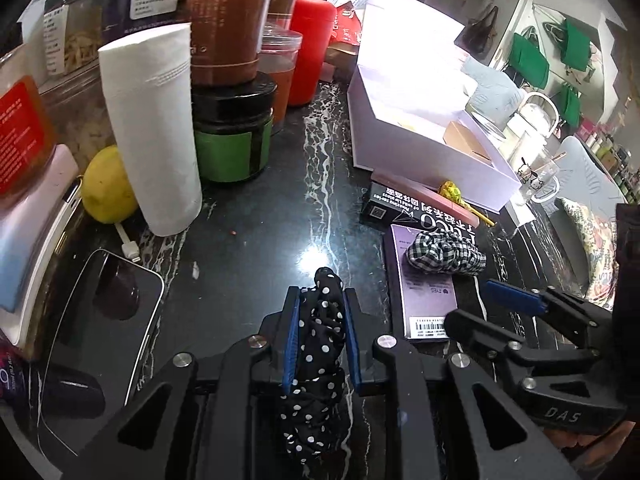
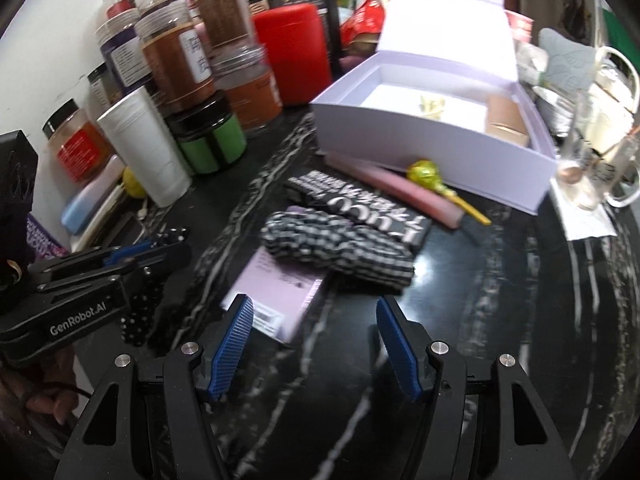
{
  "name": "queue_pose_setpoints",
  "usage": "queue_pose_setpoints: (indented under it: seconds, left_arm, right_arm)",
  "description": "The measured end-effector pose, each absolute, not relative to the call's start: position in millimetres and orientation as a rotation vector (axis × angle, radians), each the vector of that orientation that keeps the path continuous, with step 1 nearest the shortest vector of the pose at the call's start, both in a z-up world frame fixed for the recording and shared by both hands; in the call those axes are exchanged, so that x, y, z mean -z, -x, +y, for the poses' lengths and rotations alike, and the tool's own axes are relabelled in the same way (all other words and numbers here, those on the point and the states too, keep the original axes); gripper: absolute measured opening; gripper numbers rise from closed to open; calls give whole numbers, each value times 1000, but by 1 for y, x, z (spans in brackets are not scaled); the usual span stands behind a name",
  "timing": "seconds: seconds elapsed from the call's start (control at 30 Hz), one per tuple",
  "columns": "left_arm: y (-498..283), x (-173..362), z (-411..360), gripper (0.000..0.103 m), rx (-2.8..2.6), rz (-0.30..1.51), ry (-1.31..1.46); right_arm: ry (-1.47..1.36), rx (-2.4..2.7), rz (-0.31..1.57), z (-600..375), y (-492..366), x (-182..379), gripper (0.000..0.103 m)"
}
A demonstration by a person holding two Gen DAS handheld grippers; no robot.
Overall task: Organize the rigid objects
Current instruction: 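Lift the polka-dot scrunchie with the left tool while the right tool moves toward the purple EYES box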
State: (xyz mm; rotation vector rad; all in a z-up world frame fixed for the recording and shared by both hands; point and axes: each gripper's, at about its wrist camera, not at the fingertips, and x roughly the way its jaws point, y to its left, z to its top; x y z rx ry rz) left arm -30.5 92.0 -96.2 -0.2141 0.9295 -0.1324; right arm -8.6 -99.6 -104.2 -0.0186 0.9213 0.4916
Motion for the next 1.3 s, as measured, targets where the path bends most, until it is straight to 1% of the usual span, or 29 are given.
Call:
queue_pose_setpoints:
  seconds: [0.27, 0.37, 0.53, 0.57, 0.6, 0.7, 0.9, 1.2, 1.23, 1.27, 1.3]
  left_arm:
    - [30, 94, 101, 20, 98, 925, 213]
    - [29, 93, 105, 20, 88, 925, 224]
    - [28, 92, 109, 20, 77, 925, 232]
    - [29, 91, 110, 20, 76, 925, 234]
    - [28, 91, 110, 20, 75, 924, 235]
    - [29, 89, 109, 20, 67, 922, 227]
    - [30, 84, 104, 20, 79, 916, 223]
    - [34, 69, 81, 20, 139, 894, 201]
    - [35, 68, 78, 20, 144, 892, 198]
    - [35, 67, 75, 20, 150, 889, 193]
    - [35, 65, 72, 20, 158, 887, 189]
  right_arm:
    - [-12, -518, 950, -75, -3, 112, 65]
    - [2, -519, 953, -65, -7, 114, 70]
    - [37, -491, 952, -56, -12, 119, 70]
    - [45, -489, 950, -55, -12, 120, 69]
    - [60, -484, 942, -53, -12, 120, 62]
    - [73, -499, 930, -53, -10, 120, 53]
    - [62, -527, 911, -62, -2, 114, 51]
    - [42, -545, 855, -87, 26, 91, 51]
    - [41, -543, 846, -90, 29, 88, 40]
    - [40, -530, 835, -94, 33, 85, 2]
    - [23, -514, 831, -100, 35, 82, 2]
